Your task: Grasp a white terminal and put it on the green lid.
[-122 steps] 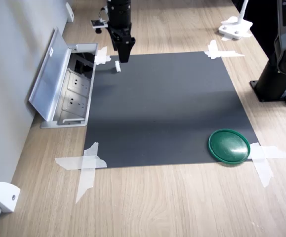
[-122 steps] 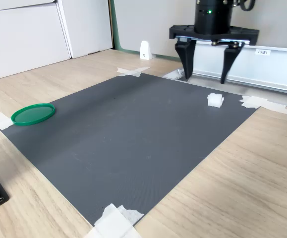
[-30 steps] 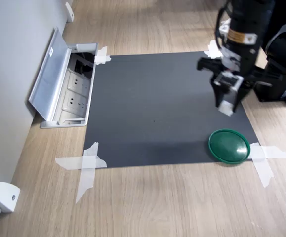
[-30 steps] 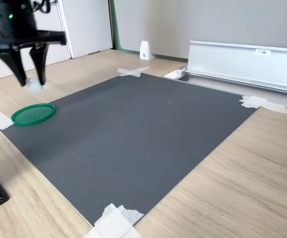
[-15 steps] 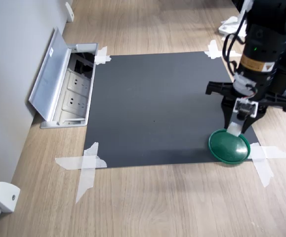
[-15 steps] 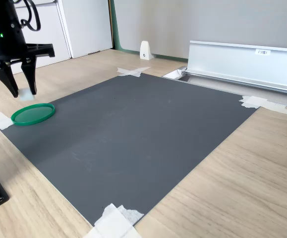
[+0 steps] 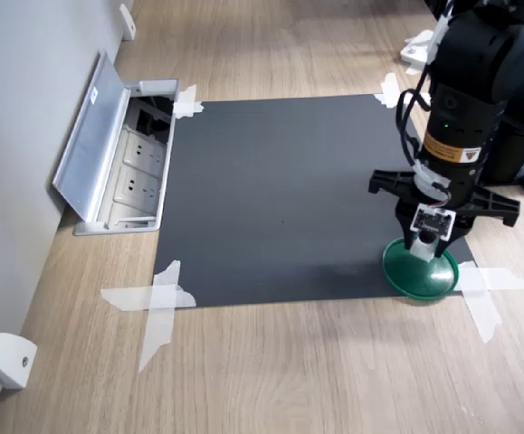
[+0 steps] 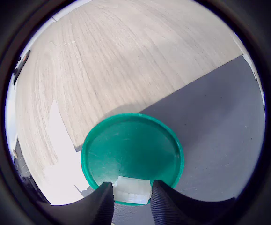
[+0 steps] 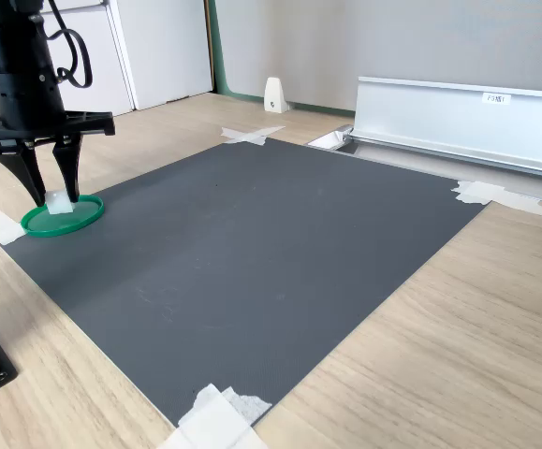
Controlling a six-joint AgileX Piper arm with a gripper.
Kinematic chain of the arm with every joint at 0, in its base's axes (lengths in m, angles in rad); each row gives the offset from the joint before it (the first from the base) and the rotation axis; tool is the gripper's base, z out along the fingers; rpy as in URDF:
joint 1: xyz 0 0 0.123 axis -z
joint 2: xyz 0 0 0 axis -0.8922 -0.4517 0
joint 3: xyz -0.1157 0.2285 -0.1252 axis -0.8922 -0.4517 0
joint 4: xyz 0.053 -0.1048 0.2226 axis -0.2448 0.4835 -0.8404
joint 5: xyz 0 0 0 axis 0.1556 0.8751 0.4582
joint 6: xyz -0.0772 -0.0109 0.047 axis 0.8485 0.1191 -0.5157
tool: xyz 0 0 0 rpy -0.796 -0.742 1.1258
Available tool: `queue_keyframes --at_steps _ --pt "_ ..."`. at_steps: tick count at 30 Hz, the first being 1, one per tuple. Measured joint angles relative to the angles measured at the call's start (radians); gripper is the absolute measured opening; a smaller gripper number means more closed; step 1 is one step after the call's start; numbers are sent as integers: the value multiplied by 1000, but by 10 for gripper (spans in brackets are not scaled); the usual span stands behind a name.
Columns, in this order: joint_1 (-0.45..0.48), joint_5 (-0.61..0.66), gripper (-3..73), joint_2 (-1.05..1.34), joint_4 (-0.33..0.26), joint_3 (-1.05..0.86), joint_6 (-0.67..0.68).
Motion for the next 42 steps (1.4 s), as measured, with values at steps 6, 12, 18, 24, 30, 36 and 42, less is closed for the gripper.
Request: queue_keyframes --at_steps 6,12,18,24,30,36,42 --pt "0 0 437 -1 0 0 -2" --pt "0 0 652 -1 0 0 -46" --pt "0 5 669 36 1 0 -83" --pt "0 33 518 152 63 1 -154" --pt "31 58 158 281 198 1 -290" --pt "286 50 0 391 178 1 -384" --pt "498 -19 -5 545 179 -3 -289"
